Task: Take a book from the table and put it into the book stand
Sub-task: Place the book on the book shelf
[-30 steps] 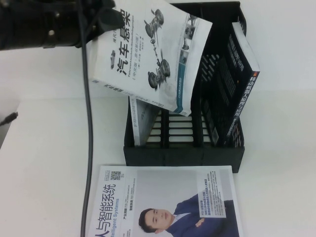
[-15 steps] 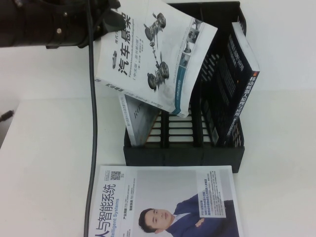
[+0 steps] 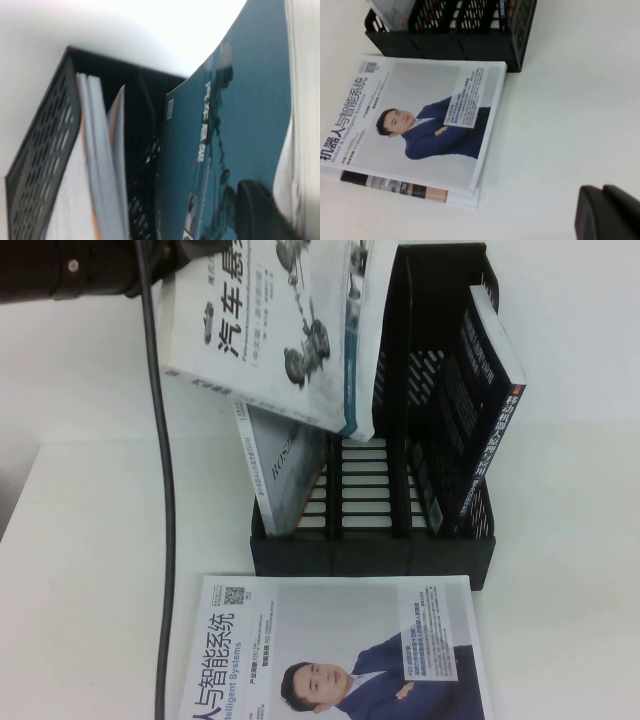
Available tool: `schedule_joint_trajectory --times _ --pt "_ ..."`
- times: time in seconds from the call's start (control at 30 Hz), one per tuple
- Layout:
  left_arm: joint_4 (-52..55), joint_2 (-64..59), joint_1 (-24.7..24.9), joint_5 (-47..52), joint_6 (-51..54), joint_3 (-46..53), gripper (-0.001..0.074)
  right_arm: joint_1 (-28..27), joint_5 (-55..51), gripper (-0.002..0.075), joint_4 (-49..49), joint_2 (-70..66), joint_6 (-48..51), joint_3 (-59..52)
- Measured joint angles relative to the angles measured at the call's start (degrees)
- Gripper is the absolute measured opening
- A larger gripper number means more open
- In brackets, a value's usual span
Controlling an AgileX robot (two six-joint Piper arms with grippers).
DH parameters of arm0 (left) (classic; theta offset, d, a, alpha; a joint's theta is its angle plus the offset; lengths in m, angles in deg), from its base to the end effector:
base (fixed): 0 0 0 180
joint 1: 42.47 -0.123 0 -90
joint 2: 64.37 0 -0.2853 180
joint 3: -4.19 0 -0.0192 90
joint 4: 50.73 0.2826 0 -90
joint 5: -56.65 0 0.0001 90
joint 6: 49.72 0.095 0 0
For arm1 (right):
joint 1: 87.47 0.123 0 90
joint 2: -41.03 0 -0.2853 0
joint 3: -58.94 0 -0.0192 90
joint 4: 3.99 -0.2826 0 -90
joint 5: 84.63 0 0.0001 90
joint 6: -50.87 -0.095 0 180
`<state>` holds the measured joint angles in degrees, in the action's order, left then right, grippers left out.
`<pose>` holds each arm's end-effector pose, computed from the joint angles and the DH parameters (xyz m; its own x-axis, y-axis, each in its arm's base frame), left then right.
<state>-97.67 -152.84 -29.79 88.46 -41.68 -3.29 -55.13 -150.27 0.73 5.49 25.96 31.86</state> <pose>0.3369 -0.1134 0.4502 -0.5135 -0.4167 -0.7501 0.3366 0.7062 -0.6228 0.0751 0.0391 0.3772 -0.6696 0.0364 -0.7418 -0.2416 0.9338 0.2639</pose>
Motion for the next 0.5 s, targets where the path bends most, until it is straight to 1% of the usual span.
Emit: schedule_joint_trajectory --times 0.2,0.5 --pt "3.45 -2.94 0.0 1.56 -3.32 0.0 0.0119 0.0 0.0 -0.0001 0.12 0.0 -0.14 -0.22" --pt "3.74 -7.19 0.33 2.67 -5.53 0.0 0.0119 0.0 0.0 -0.0001 0.33 0.0 -0.14 -0.31"
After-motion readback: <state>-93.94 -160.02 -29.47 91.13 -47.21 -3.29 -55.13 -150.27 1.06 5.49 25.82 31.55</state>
